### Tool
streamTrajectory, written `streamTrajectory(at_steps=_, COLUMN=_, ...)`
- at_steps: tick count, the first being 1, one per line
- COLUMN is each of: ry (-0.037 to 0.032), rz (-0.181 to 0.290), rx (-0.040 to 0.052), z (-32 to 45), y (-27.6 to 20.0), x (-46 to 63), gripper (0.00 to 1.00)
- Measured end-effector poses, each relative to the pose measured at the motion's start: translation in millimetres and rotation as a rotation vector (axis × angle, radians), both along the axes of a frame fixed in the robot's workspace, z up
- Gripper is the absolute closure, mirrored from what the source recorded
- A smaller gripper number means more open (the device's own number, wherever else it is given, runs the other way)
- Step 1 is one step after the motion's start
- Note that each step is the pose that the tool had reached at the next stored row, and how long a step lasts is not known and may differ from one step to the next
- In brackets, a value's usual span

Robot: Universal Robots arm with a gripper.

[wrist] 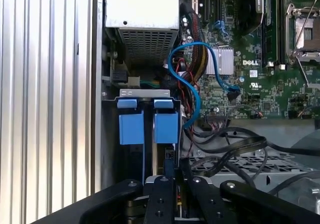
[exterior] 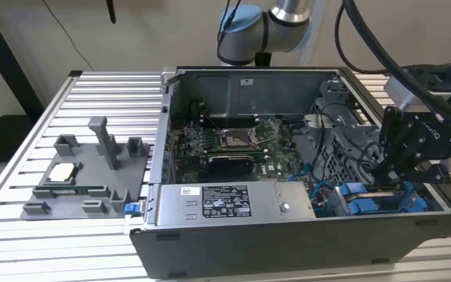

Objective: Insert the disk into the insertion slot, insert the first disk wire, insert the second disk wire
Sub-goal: 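Insert the second disk wire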

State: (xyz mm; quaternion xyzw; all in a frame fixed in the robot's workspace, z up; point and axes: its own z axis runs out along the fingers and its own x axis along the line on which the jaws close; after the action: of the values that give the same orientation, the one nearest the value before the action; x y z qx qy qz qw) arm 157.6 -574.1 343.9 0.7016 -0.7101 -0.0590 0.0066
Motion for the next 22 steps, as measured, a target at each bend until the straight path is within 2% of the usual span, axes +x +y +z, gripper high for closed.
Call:
streamTrajectory(at_steps=17, ry=0.0001, rz=-0.001, rx=-0.0001, z=-6.3, y=-0.5, x=0.9, gripper=0.84)
streamTrajectory(at_steps=18, ry=0.0001, rz=0.000, rx=0.0000, z=-6.4, y=-0.5, x=0.9, gripper=0.83)
streamTrajectory(at_steps=19, ry=0.0000, rz=-0.001, rx=0.0000, z=-6.5, y=-0.5, x=0.9, gripper=0.76)
streamTrajectory(at_steps=22, ry=0.0000, rz=0.000, rx=0.0000, z=-5.9, y=-0.5, x=0.9, gripper=0.76)
